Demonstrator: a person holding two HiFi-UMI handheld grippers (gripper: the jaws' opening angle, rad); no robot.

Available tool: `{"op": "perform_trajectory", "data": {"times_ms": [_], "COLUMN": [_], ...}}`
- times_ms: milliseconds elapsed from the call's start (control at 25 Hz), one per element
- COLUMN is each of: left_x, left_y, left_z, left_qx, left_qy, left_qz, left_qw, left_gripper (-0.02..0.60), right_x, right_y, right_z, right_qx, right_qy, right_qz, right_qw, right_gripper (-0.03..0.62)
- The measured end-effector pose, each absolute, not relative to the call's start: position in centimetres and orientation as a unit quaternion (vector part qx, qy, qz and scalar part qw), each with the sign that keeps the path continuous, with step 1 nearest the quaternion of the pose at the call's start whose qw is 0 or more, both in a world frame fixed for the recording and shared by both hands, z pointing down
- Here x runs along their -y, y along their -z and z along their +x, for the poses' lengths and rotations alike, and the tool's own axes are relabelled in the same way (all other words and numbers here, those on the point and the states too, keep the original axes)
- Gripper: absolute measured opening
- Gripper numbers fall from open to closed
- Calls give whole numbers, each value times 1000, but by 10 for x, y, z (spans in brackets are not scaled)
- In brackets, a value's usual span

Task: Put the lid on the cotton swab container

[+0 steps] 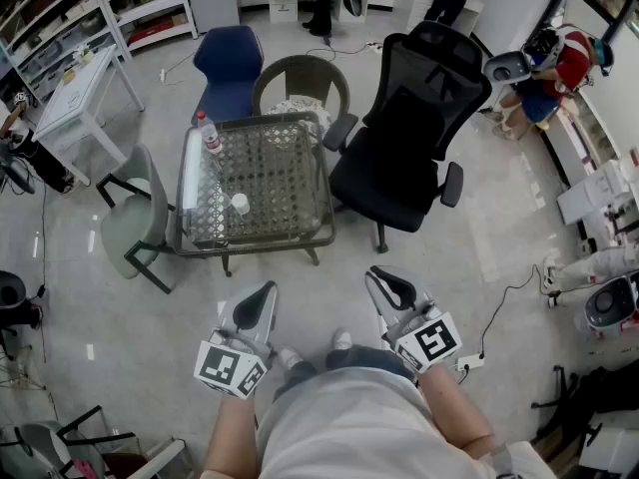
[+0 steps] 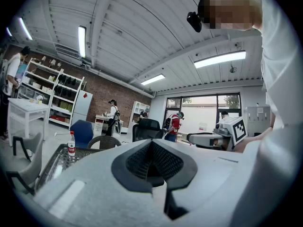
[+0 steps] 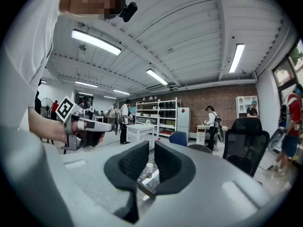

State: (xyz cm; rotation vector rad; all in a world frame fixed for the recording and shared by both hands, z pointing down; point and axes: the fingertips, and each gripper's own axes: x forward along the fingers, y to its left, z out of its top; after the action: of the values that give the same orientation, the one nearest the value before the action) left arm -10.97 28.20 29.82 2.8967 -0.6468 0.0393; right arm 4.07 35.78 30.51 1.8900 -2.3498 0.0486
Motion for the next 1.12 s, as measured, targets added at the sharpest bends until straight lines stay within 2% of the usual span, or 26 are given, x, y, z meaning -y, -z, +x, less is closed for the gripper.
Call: {"op": "perform_trajectory", "data": {"times_ms": [240, 680, 1120], "left_x": [-277, -279, -275], "left_y": [-297, -303, -320], "left_z": [-97, -41, 9], "left_qx": [234, 270, 278], "left_qy": [9, -26, -62], "left_qz": [968, 962, 958], "left_qw": [91, 40, 41], "left_gripper": [8, 8, 8], "right_x": [-358, -361, -361], "right_y": [-314, -316, -343], "right_z": [64, 120, 168], "right_qx": [782, 789, 784], "right_qy": [-26, -27, -62], "right_qz": [621, 614, 617], "right_qw": [50, 10, -16], "right_gripper": [40, 40, 40]}}
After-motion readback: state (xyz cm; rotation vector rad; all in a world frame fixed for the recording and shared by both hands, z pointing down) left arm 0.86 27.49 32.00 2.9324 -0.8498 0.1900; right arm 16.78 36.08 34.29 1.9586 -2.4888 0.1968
